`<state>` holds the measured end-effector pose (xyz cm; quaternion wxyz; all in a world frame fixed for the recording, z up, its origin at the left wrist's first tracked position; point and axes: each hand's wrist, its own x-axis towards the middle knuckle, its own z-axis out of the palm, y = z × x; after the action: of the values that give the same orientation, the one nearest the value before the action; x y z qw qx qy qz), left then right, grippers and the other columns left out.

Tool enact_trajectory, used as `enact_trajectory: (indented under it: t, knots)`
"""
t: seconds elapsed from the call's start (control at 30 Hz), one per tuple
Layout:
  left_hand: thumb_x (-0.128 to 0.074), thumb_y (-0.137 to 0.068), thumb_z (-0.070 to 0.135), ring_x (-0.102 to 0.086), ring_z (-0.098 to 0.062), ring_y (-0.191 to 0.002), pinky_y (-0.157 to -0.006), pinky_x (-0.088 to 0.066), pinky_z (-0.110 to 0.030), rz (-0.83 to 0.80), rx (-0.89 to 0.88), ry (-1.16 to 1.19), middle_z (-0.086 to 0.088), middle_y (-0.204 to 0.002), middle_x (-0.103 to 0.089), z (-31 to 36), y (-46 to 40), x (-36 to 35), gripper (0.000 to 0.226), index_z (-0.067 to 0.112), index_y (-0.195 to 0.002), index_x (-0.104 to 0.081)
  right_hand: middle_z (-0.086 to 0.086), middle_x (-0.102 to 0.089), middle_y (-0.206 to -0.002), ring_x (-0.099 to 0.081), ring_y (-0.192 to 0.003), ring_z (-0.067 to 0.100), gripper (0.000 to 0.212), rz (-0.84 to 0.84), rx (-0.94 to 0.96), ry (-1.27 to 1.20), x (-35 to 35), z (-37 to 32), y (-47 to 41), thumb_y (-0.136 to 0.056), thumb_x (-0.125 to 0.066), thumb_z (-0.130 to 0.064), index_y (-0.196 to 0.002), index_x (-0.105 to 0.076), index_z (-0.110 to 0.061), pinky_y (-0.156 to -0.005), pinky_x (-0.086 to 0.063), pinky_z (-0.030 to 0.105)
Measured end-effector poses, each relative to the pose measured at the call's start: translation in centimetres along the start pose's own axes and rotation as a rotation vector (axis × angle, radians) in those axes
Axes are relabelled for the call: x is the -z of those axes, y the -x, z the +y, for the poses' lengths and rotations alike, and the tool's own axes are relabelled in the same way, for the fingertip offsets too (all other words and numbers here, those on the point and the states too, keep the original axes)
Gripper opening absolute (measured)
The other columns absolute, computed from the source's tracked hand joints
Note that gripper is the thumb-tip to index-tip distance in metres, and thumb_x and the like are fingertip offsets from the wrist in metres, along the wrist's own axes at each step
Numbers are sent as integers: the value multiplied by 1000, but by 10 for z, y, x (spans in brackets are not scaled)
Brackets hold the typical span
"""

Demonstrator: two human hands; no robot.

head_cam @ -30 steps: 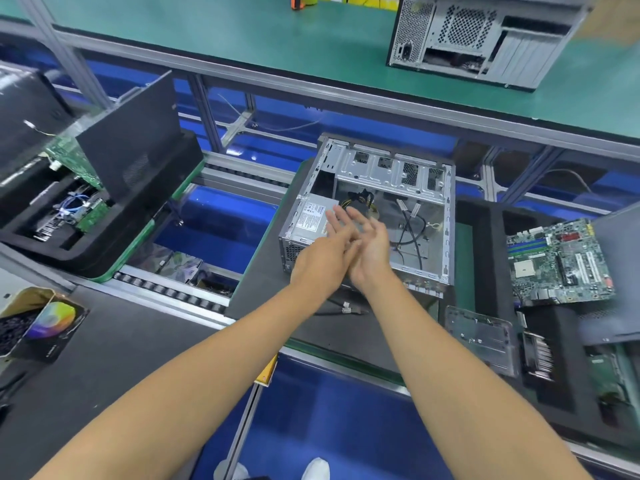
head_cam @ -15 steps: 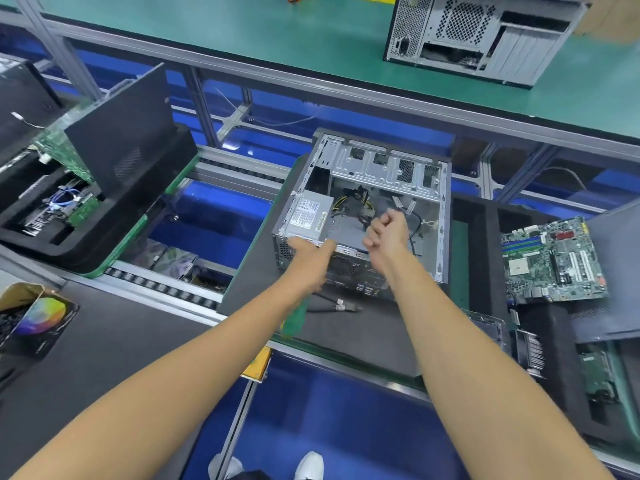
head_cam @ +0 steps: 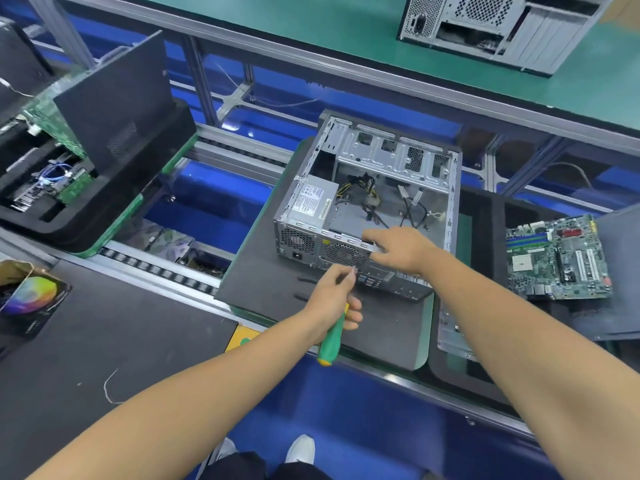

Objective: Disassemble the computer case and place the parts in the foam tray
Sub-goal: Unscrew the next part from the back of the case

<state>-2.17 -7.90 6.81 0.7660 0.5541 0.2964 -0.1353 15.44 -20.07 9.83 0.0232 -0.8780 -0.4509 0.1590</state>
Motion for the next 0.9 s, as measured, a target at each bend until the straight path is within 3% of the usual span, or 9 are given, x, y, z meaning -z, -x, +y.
enact_trajectory:
  t: [0.13,0.27,0.37,0.53,0.7,0.9]
  knots:
    - [-42,-109,26,-43,-16,-43,-43,-34,-23,9,-61,-16,-6,-69,-54,2,-13,-10,9,27,-117,-45,-1,-49,-63,-44,-56,13,22,-14,1,53,-9,8,1,-86,-46,-41,-101,-38,-27,-51,-24,34]
    - [-37,-103,5,-50,-18,-47,-44,-40,-28,-25,-152,-111,-12,-95,-52,-1,-19,-12,18,19,-111,-42,-3,-44,-60,-42,-56,20,22,50,-27,92,-20,10,2,-88,-51,-35,-96,-35,-23,-51,-25,35]
    - [-42,-106,9,-64,-20,-54,-47,-55,-33,-43,-242,-86,-10,-102,-58,-3,-16,-11,18,24,-111,-51,0,-48,-66,-46,-61,22,20,25,-59,20,-21,11,-2,-88,-51,-33,-98,-37,-23,-54,-31,37]
    - [-45,-109,22,-76,-24,-75,-44,-54,-31,-37,-205,-58,0,-98,-74,-6,-10,-8,24,26,-131,-52,5,-52,-66,-50,-62,24,14,-13,-3,-75,-24,13,-2,-84,-42,-36,-93,-32,-29,-53,-37,40]
    - [-43,-107,22,-70,-17,-62,-41,-42,-23,-19,-234,-109,1,-97,-77,-8,-12,-12,27,33,-131,-51,8,-53,-63,-48,-56,24,13,-50,10,-91,-23,13,-2,-86,-40,-32,-87,-27,-29,-49,-29,36]
    - [-41,-105,22,-64,-17,-58,-41,-38,-23,-19,-264,-122,-3,-96,-76,-9,-13,-12,29,45,-119,-53,8,-54,-65,-49,-58,25,12,-69,4,-109,-23,13,-2,-89,-41,-31,-91,-30,-28,-51,-32,37]
